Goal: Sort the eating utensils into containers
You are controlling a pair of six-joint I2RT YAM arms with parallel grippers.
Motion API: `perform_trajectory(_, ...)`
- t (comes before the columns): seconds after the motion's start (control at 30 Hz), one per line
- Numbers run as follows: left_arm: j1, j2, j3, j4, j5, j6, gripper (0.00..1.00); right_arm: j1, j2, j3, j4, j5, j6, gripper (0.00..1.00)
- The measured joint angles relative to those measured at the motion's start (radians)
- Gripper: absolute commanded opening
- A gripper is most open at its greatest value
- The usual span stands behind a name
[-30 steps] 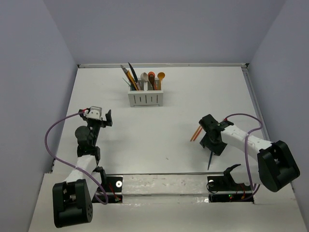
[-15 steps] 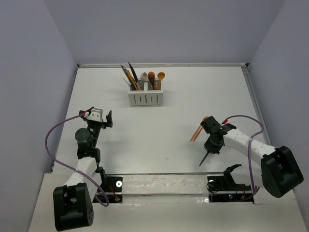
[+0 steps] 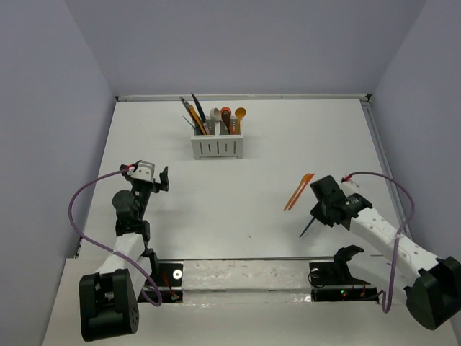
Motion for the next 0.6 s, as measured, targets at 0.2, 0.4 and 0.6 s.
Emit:
perform_trajectory(0.2, 0.0, 0.042, 0.003, -0.002, 0.004, 0.003, 0.99, 0.0, -0.188, 0.079, -0.021, 0.118, -0.066, 0.0)
perform_trajectory(0.4, 0.0, 0.073, 0.01, -0.008, 0.003, 0.004, 0.99, 0.006, -0.098, 0.349, 0.043, 0.234, -0.301, 0.0)
perform_trajectory(0.6, 0.0, 0.084, 0.016, -0.008, 0.003, 0.004, 0.99, 0.05, 0.063, 0.574, 0.327, 0.214, -0.584, 0.0)
